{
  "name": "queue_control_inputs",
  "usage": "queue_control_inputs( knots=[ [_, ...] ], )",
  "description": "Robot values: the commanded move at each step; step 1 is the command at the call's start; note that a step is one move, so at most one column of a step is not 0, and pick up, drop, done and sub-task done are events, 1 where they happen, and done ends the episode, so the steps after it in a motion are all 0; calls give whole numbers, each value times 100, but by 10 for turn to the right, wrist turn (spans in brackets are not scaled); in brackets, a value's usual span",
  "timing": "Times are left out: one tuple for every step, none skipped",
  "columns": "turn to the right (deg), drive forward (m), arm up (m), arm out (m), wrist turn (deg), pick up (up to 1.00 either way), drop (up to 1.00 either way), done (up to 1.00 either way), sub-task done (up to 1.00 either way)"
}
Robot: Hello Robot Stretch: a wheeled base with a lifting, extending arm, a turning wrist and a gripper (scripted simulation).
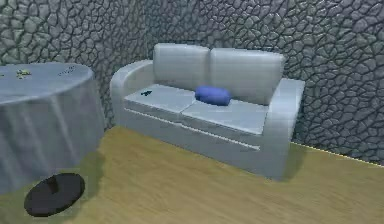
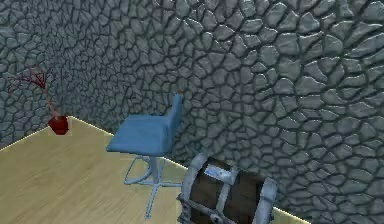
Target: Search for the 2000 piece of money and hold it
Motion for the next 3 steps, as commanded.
queue_control_inputs(
  knots=[
    [450,0,0,0,0,0,0,0,0],
    [450,0,0,0,0,0,0,0,0],
    [270,0,0,0,0,0,0,0,0]
  ],
)
